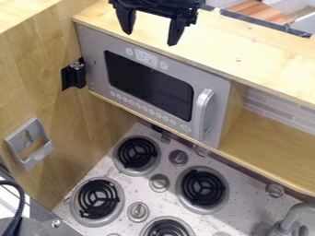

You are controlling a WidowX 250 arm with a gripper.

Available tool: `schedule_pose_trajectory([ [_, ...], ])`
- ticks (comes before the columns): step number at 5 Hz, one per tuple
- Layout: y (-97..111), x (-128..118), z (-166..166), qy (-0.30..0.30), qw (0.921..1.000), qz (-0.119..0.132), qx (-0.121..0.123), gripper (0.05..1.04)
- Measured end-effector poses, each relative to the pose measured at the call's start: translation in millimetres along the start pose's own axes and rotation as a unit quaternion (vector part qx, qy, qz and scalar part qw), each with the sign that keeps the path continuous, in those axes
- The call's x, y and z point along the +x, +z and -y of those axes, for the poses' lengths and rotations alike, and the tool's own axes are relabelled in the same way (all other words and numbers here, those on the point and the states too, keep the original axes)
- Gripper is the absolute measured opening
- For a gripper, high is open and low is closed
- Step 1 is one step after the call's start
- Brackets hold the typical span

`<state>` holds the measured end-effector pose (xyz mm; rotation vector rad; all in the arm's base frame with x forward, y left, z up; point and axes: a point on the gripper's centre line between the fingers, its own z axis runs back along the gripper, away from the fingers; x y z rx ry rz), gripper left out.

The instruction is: Open microwave

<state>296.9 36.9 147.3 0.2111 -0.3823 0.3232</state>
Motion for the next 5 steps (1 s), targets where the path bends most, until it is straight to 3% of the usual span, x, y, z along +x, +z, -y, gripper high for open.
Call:
schedule_pose_trajectory([
  [1,-7,-5,1,-0.003,0.9999,-0.013,0.003,0.999],
  [2,-26,-19,8,-0.006,0.9996,-0.022,-0.015,0.999],
  [4,-63,-60,28,0.006,0.9967,-0.048,-0.066,0.999],
  [5,-78,-76,43,0.009,0.9935,-0.047,-0.103,0.999],
])
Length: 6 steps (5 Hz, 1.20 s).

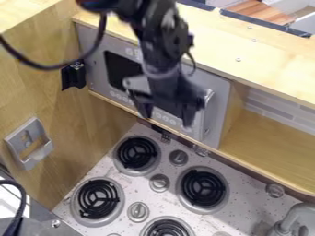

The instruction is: Open microwave

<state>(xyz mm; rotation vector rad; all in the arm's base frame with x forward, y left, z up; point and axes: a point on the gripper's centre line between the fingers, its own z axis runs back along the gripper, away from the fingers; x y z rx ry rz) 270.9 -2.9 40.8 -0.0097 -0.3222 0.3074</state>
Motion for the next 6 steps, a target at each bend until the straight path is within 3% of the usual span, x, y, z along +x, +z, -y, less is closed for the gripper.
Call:
schedule_pose_trajectory([
  [2,-34,12,28,-0.073,0.9970,0.005,-0.026,0.999],
  [4,-62,37,42,-0.142,0.9894,0.013,-0.025,0.999],
  [6,-68,52,32,-0.148,0.9887,0.019,-0.013,0.999],
])
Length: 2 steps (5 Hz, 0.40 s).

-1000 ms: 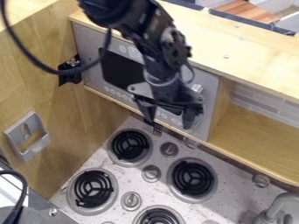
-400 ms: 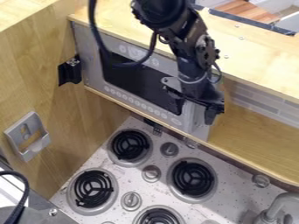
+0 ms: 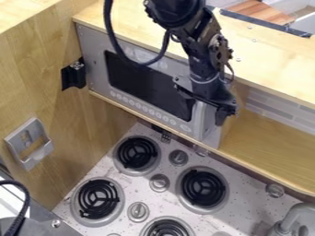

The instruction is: Open microwave

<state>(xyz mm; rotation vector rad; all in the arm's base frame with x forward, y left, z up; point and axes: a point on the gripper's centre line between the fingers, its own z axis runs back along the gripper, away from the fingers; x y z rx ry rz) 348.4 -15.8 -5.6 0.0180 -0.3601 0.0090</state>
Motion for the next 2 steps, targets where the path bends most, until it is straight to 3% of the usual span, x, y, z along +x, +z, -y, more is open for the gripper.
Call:
schedule_pose_trajectory([
  [1,-3.6,0.5,-10.8,0.005,0.9999,-0.005,0.008,0.948],
  [2,-8.5,2.4,-12.7,-0.004,0.9999,-0.009,0.009,0.663],
])
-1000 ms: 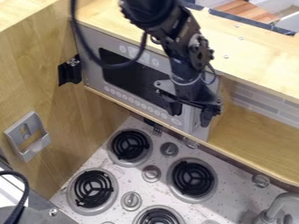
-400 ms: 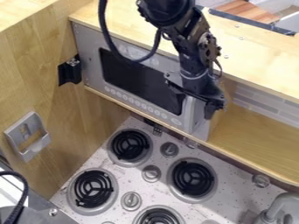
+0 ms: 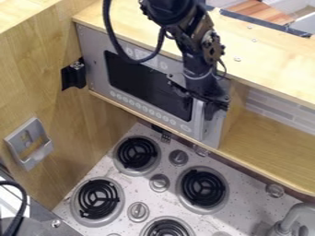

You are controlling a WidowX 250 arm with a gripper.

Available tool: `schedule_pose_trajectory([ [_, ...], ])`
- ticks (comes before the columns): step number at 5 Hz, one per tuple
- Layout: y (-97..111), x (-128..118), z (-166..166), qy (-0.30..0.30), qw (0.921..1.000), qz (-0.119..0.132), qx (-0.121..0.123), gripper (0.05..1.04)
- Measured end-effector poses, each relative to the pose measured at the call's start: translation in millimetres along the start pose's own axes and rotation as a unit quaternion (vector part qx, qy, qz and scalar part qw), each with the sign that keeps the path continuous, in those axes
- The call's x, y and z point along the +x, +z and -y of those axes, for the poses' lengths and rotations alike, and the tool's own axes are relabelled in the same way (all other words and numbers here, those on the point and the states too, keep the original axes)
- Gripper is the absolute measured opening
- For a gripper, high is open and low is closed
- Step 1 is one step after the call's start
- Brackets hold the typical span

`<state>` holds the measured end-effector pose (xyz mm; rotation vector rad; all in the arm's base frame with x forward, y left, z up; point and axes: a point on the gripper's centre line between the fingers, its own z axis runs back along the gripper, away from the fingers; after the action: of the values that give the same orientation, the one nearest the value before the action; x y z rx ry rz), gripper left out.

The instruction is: Open microwave

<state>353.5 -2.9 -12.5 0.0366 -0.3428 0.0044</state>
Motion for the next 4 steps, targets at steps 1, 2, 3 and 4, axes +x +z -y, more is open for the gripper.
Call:
schedule_pose_trajectory([
  [1,-1,-1,1,-0.005,1.0000,-0.002,0.001,0.395],
  [2,0,-2,2,-0.001,1.0000,-0.005,0.006,0.370],
  [3,3,-14,1,0.002,0.9997,-0.022,0.007,0.369],
  [4,9,-33,-1,0.006,0.9989,-0.047,0.003,0.369],
])
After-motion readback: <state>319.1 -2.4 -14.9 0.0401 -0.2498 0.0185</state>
